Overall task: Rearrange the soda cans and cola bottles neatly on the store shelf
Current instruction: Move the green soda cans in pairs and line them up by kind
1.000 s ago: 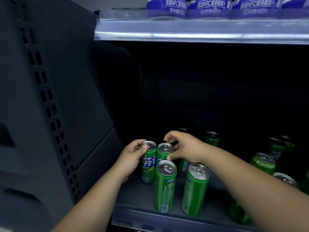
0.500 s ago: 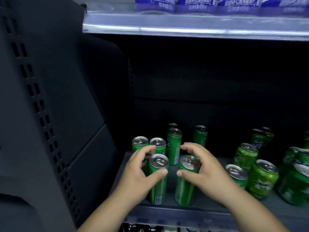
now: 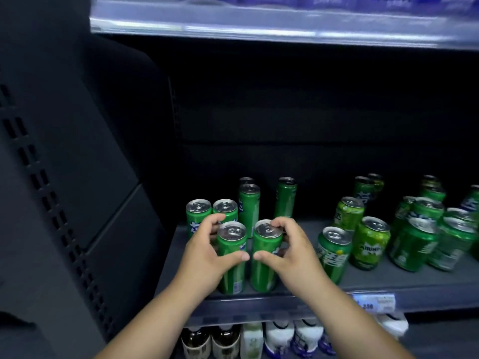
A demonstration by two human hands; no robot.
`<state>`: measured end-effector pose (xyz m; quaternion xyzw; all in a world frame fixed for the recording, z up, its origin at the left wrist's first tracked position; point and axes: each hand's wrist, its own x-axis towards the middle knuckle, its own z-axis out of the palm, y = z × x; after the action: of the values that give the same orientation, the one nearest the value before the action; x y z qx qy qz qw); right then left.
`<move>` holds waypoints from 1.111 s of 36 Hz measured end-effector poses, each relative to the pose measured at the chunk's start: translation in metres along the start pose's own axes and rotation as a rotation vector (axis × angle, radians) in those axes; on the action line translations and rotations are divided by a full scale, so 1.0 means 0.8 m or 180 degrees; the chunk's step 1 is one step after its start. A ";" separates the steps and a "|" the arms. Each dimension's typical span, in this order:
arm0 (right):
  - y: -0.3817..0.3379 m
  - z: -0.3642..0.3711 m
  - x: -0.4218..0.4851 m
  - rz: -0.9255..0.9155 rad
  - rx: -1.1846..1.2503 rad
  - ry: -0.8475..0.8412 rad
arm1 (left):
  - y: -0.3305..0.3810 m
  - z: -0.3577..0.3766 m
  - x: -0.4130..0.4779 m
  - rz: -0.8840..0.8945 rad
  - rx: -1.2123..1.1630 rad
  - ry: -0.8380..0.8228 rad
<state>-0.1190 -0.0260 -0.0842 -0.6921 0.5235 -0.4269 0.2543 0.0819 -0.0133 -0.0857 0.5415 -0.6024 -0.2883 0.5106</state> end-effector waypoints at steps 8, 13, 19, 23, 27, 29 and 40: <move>0.011 -0.001 -0.020 0.0037 0.0403 -0.0454 | -0.002 0.000 -0.015 -0.0089 -0.0048 -0.0563; 0.017 0.004 -0.024 0.0036 0.0594 -0.0460 | -0.009 0.006 -0.020 -0.0256 0.0029 -0.0257; 0.031 0.014 -0.027 0.0179 0.0492 -0.0483 | -0.032 0.017 -0.031 -0.0403 0.0029 -0.0255; 0.049 0.018 -0.033 0.0125 0.0650 -0.0751 | -0.050 0.024 -0.042 -0.0552 0.0058 -0.0263; 0.053 0.019 -0.032 0.0048 0.0588 -0.0754 | -0.050 0.033 -0.050 -0.0631 0.0173 0.0018; 0.056 0.021 -0.031 0.0089 0.0580 -0.0755 | -0.047 0.036 -0.053 -0.0648 0.0265 0.0106; 0.067 0.022 -0.024 0.0104 0.0605 -0.0635 | -0.041 0.049 -0.053 -0.0713 0.0841 0.0500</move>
<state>-0.1329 -0.0271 -0.1426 -0.6953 0.4639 -0.3995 0.3764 0.0527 0.0104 -0.1403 0.6884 -0.5293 -0.2186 0.4452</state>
